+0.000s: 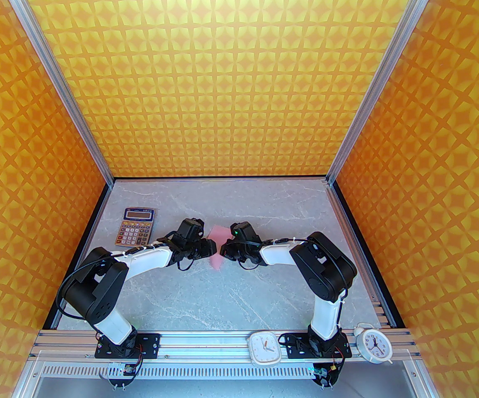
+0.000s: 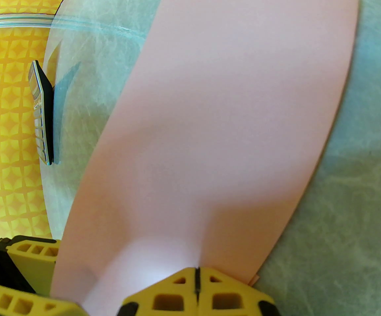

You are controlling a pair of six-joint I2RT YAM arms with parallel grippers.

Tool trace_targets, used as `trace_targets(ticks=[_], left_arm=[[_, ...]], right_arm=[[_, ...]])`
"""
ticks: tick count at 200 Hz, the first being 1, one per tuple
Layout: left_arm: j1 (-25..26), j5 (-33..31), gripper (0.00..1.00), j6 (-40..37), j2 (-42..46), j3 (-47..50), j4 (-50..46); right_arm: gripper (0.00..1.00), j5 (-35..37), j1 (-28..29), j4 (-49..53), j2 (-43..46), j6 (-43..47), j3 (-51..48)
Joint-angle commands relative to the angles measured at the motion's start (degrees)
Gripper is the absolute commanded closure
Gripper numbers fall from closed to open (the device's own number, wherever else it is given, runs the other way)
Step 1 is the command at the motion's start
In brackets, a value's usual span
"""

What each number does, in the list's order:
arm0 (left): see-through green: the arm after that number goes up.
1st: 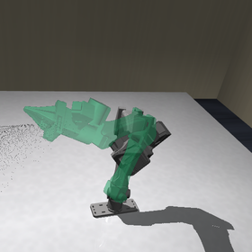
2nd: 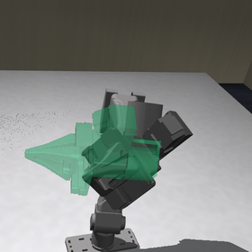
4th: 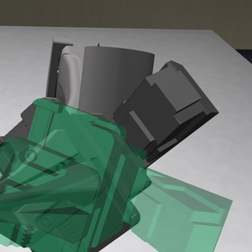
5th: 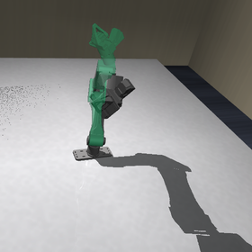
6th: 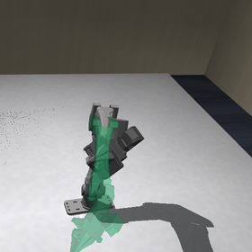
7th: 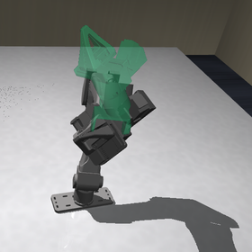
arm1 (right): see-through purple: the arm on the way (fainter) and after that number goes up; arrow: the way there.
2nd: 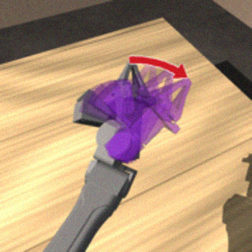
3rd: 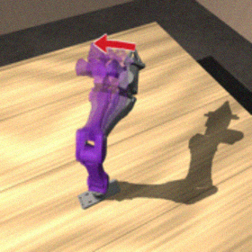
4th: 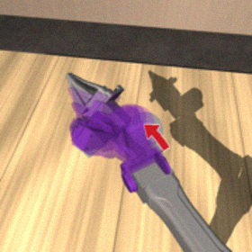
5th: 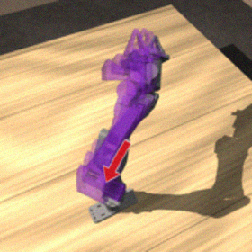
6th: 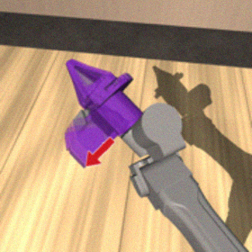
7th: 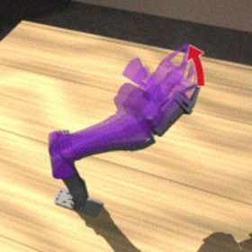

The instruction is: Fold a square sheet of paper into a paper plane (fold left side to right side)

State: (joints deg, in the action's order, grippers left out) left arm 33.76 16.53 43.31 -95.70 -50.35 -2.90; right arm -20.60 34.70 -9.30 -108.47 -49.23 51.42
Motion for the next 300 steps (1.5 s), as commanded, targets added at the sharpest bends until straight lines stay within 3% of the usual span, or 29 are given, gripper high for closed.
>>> trace_targets(ticks=[1, 119, 153, 170, 197, 233, 248, 261, 300], left_arm=[[0.19, 3.65, 0.63, 2.01, -1.43, 0.67, 5.00], [-0.71, 6.18, 0.62, 10.97, -4.76, 4.66, 19.11], [-1.12, 7.01, 0.56, 13.09, -5.22, 6.00, 22.76], [-1.14, 7.60, 0.47, 13.47, -5.80, 5.88, 23.59], [-1.23, 7.90, 0.46, 13.95, -5.99, 6.22, 24.59], [-1.37, 7.90, 0.64, 14.26, -6.05, 5.71, 24.15], [-1.50, 7.89, 0.66, 14.35, -6.38, 5.53, 23.64], [-1.46, 7.90, 0.79, 14.34, -6.59, 5.57, 23.47], [-1.59, 7.90, 0.79, 14.43, -7.55, 4.87, 22.91]], right_arm=[[1.00, 1.28, 0.11, 5.09, -1.63, -0.38, -1.98], [1.00, 2.52, -0.76, 2.37, 2.52, -0.50, -3.87], [0.98, 1.36, -1.12, 0.95, 1.77, -1.14, -4.24], [0.98, 1.17, -1.12, 0.78, 1.24, -1.31, -4.22], [0.98, 1.18, -1.08, 0.86, 1.06, -1.35, -4.32], [0.98, 1.45, -1.38, 0.95, 1.50, -1.17, -4.65], [0.97, 1.53, -1.89, 0.66, 2.23, -1.09, -4.96], [0.97, 1.58, -2.30, 0.35, 3.16, -1.08, -5.26], [0.93, 2.08, -3.53, -2.46, 6.75, -1.83, -7.69]])
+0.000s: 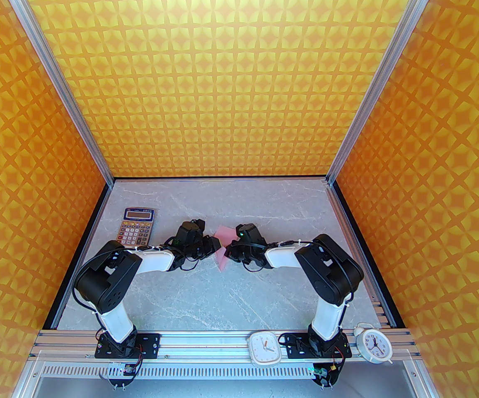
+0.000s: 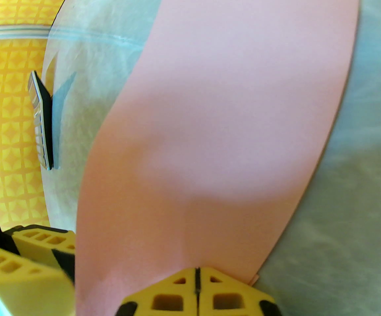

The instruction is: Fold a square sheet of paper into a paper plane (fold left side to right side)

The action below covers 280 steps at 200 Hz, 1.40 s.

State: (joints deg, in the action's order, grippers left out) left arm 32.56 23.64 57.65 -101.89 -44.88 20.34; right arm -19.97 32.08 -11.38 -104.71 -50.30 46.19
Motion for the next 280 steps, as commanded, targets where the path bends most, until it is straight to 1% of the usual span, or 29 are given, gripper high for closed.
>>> trace_targets(ticks=[1, 40, 55, 80, 107, 144, 157, 173, 219, 280], left_arm=[[-0.39, 0.79, 0.79, 0.10, -1.37, -0.62, -0.40], [-0.37, 0.75, 0.78, 0.53, -2.17, -1.54, -0.73], [-0.39, 0.75, 0.78, 0.75, -2.41, -1.93, -0.81], [-0.39, 0.71, 0.78, 1.05, -2.83, -2.13, -0.91], [-0.39, 0.71, 0.78, 1.21, -3.09, -2.22, -0.66], [-0.26, 0.71, 0.78, 1.24, -3.23, -2.40, -0.74], [-0.24, 0.74, 0.78, 1.21, -3.38, -2.41, -0.74], [-0.30, 0.71, 0.78, 1.24, -3.41, -2.42, -0.64], [-0.26, 0.75, 0.78, 1.06, -3.23, -2.49, -0.90], [-0.25, 0.78, 0.78, 0.98, -3.32, -2.55, -1.07]], right_arm=[[0.93, 1.43, -0.94, -0.52, 3.09, -0.85, -2.53], [0.87, 1.55, -1.22, -7.81, 6.71, -3.52, -7.09], [0.83, 1.78, -1.23, -10.97, 7.79, -4.59, -9.09], [0.80, 2.11, -1.23, -15.60, 9.45, -5.73, -11.72], [0.79, 2.94, -1.23, -16.34, 10.59, -6.48, -12.89], [0.79, 3.21, -1.23, -19.83, 11.80, -7.40, -15.08], [0.79, 2.68, -1.14, -20.99, 11.31, -7.65, -15.10], [0.78, 1.43, -1.14, -20.10, 9.63, -7.48, -13.83], [0.78, -0.46, -0.96, -21.76, 6.15, -7.97, -12.12], [0.78, 0.05, -0.96, -21.06, 6.70, -7.22, -11.80]])
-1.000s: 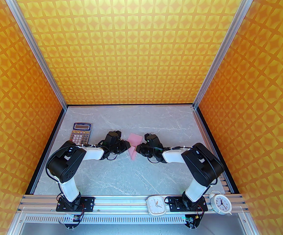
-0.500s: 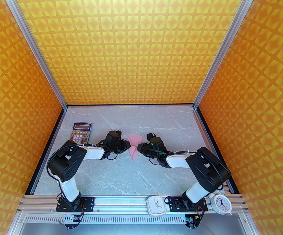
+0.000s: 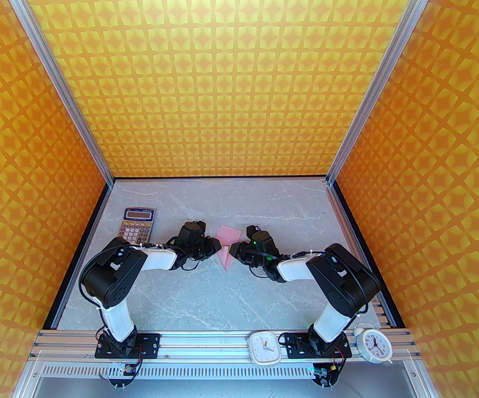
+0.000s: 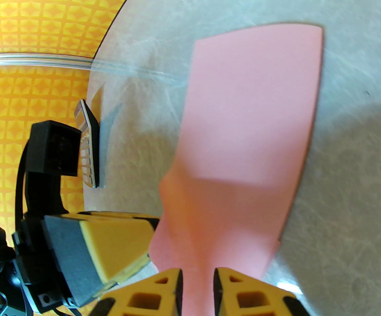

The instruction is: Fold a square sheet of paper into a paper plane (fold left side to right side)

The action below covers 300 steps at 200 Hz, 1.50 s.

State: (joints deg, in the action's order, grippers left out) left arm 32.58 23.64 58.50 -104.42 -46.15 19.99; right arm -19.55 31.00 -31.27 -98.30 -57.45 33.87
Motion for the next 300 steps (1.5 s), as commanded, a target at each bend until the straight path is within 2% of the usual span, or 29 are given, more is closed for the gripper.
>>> trace_targets(ticks=[1, 67, 109, 182, 209, 224, 236, 300], left_arm=[[-0.25, 0.79, 0.78, 0.12, -0.78, -1.25, -0.73], [-0.21, 0.88, 0.78, -0.07, -0.96, -1.42, -0.95], [-0.04, 1.06, 0.78, -0.14, -0.96, -1.66, -1.09], [0.03, 1.10, 0.78, -0.40, -0.87, -1.78, -1.34], [0.14, 1.32, 0.78, -0.49, -0.96, -2.00, -1.37], [0.20, 1.32, 0.78, -0.58, -0.86, -2.02, -1.49], [0.25, 1.32, 0.78, -0.75, -0.65, -2.14, -1.75], [0.45, 3.11, 0.79, -5.18, 3.35, -1.32, -4.78]], right_arm=[[0.78, -0.34, 0.11, -1.17, 0.34, -0.05, 0.51], [0.76, 3.09, 0.11, -1.86, 5.11, 0.92, -2.45], [0.76, -0.18, 0.35, -3.45, 1.52, 0.06, -0.85], [0.78, -0.93, 0.72, -2.18, -0.62, 0.52, 1.59], [0.82, -0.80, 0.72, -0.86, -1.10, 1.07, 2.38], [0.90, -0.71, 0.72, 0.39, -1.57, 1.54, 3.10], [1.00, -0.34, 0.72, 2.03, -1.93, 1.73, 3.68], [1.00, -1.09, -0.37, 4.62, -3.16, 3.23, 5.06]])
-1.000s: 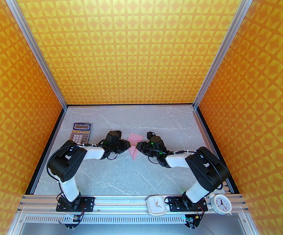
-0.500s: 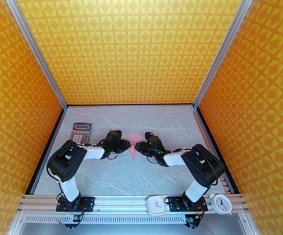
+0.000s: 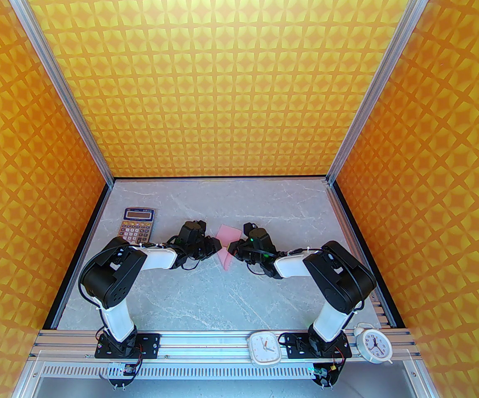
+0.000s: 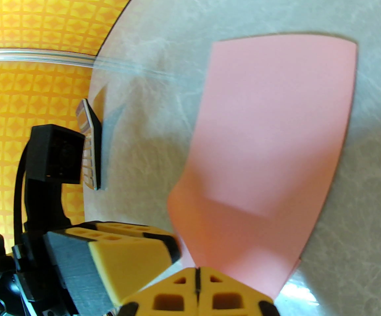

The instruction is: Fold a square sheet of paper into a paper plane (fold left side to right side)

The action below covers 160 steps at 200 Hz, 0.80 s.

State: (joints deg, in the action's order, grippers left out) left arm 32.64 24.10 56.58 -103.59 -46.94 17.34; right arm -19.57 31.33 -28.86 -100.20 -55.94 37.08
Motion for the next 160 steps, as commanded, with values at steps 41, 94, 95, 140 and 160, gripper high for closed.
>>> trace_targets(ticks=[41, 94, 95, 140, 160], left_arm=[[2.29, 5.34, 0.81, -5.13, 1.52, -0.87, -2.74], [2.64, 6.26, 0.81, -6.83, -0.02, -1.35, -4.67], [2.67, 6.28, 0.81, -6.83, -0.02, -1.38, -4.68], [3.11, 7.22, 0.81, -7.43, -1.64, -2.34, -5.30], [3.38, 7.44, 0.81, -7.75, -2.31, -2.72, -5.66]], right_arm=[[1.00, -2.35, -1.79, 2.66, -2.96, 2.45, 2.85], [1.00, -2.92, -2.84, 3.13, -4.10, 3.03, 3.65], [1.00, -2.92, -2.85, 3.12, -4.11, 3.03, 3.68], [1.00, -2.97, -3.38, 3.76, -4.78, 3.72, 4.14], [1.00, -3.01, -3.46, 4.29, -4.89, 4.25, 4.67]])
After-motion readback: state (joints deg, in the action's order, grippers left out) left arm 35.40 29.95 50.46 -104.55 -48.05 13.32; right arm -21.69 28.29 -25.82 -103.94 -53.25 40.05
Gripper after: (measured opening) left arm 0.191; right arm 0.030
